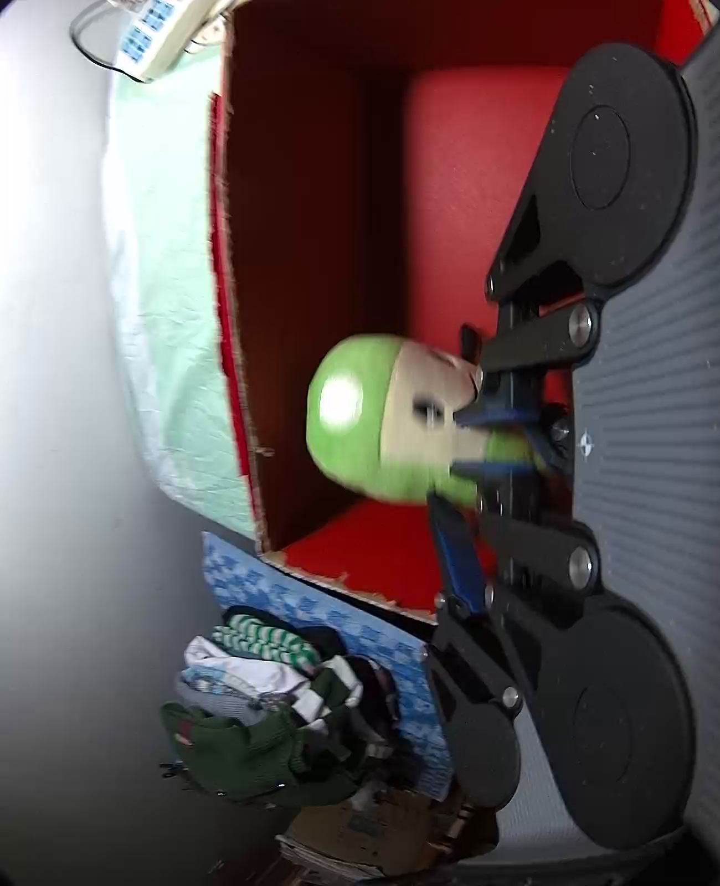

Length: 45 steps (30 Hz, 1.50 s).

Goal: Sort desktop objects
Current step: 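Lower the green plush toy into the red box and open the right gripper, then grasp the red plush heart pillow with the right gripper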

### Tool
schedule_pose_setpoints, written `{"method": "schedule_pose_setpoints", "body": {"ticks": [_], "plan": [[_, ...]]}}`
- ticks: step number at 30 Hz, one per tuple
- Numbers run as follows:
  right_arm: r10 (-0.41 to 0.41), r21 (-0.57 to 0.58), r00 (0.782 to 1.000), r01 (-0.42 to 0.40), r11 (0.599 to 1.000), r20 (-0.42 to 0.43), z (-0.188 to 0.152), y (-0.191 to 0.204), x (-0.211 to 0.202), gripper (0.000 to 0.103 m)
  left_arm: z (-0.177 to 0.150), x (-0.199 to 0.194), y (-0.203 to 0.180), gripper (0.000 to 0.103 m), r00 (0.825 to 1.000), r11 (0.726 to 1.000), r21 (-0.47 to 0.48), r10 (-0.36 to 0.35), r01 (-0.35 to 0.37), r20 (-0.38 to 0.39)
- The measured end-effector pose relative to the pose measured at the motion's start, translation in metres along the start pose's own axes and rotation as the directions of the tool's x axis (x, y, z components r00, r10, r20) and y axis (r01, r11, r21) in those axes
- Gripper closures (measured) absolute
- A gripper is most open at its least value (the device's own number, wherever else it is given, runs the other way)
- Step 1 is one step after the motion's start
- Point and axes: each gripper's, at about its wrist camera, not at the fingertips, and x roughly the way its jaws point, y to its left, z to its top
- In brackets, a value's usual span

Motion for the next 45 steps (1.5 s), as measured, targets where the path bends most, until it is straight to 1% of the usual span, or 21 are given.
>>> {"method": "schedule_pose_setpoints", "body": {"ticks": [2,3,5,7,8,10,11,13,15,18,21,23,24,27,30,33,36,39,42,44,45], "plan": [[0.011,-0.006,1.000,-0.011,1.000,-0.009,0.001,0.000,0.001,0.097,0.002,0.005,0.002,0.035,1.000,1.000,-0.018,0.004,-0.004,0.003],[0.014,-0.010,1.000,-0.014,1.000,-0.010,0.001,-0.001,-0.001,0.094,0.001,0.005,0.000,0.032,1.000,1.000,-0.023,0.006,-0.006,0.008],[0.019,-0.020,1.000,-0.019,1.000,-0.011,0.002,-0.005,-0.007,0.090,0.002,0.005,0.000,0.031,1.000,0.999,-0.032,0.006,-0.005,0.019],[0.021,-0.031,1.000,-0.021,0.999,-0.005,0.002,-0.006,-0.010,0.089,0.001,0.004,0.000,0.031,1.000,0.999,-0.040,0.013,-0.012,0.024],[0.022,-0.034,1.000,-0.022,0.999,0.001,0.003,-0.006,-0.012,0.086,0.001,0.003,0.001,0.032,1.000,0.999,-0.044,0.018,-0.016,0.026],[0.019,-0.025,0.999,-0.018,1.000,0.031,0.003,-0.008,-0.020,0.080,0.002,0.002,0.004,0.036,0.999,0.998,-0.058,0.024,-0.022,0.030],[0.017,-0.019,0.999,-0.016,1.000,0.046,0.002,-0.010,-0.025,0.078,0.003,0.000,0.005,0.036,0.999,0.998,-0.066,0.025,-0.023,0.033],[0.007,-0.020,0.996,-0.005,1.000,0.090,-0.001,-0.009,-0.038,0.077,0.002,-0.009,0.009,0.037,0.998,0.996,-0.088,0.027,-0.022,0.052],[0.002,-0.037,0.990,0.004,0.999,0.140,-0.008,-0.006,-0.056,0.073,-0.002,-0.024,0.010,0.036,0.996,0.995,-0.100,0.025,-0.017,0.085],[0.009,-0.075,0.978,0.006,0.997,0.206,-0.029,-0.002,-0.093,0.067,-0.017,-0.057,0.009,0.030,0.989,0.995,-0.101,0.019,-0.005,0.145],[0.023,-0.102,0.970,0.002,0.995,0.242,-0.059,-0.004,-0.127,0.053,-0.046,-0.088,0.005,0.020,0.980,0.996,-0.089,0.007,0.010,0.197],[0.025,-0.089,0.972,-0.004,0.996,0.235,-0.081,-0.012,-0.140,0.048,-0.069,-0.101,0.000,0.019,0.980,0.998,-0.067,-0.005,0.019,0.200],[0.016,-0.074,0.975,0.000,0.997,0.219,-0.091,-0.017,-0.142,0.048,-0.082,-0.105,-0.003,0.019,0.981,0.998,-0.061,-0.022,0.034,0.192],[-0.035,-0.005,0.988,0.037,0.999,0.151,-0.120,-0.033,-0.137,0.048,-0.118,-0.105,-0.013,0.019,0.986,0.991,-0.069,-0.102,0.112,0.135],[-0.029,0.078,0.997,0.024,0.997,0.068,-0.142,-0.044,-0.122,0.048,-0.143,-0.093,-0.029,0.019,0.982,0.980,-0.077,-0.177,0.182,0.065],[-0.002,0.115,1.000,-0.001,0.993,0.028,-0.157,-0.042,-0.110,0.048,-0.150,-0.081,-0.042,0.019,0.976,0.974,-0.069,-0.216,0.217,0.022],[0.007,0.124,1.000,-0.009,0.992,0.017,-0.166,-0.037,-0.101,0.048,-0.145,-0.078,-0.045,0.013,0.972,0.969,-0.072,-0.232,0.235,0.044],[0.012,0.143,0.999,-0.018,0.990,0.040,-0.170,-0.034,-0.098,0.048,-0.142,-0.072,-0.050,0.013,0.967,0.965,-0.065,-0.250,0.252,0.035],[0.015,0.153,0.999,-0.021,0.988,0.041,-0.170,-0.033,-0.095,0.048,-0.143,-0.072,-0.060,0.012,0.965,0.965,-0.024,-0.259,0.260,0.044],[0.027,0.144,0.999,-0.033,0.989,0.040,-0.171,-0.030,-0.093,0.048,-0.145,-0.068,-0.066,0.012,0.971,0.972,-0.003,-0.236,0.236,0.044],[0.027,0.135,0.999,-0.031,0.990,0.037,-0.172,-0.029,-0.092,0.048,-0.145,-0.067,-0.068,0.012,0.970,0.971,-0.004,-0.238,0.238,0.044]]}}
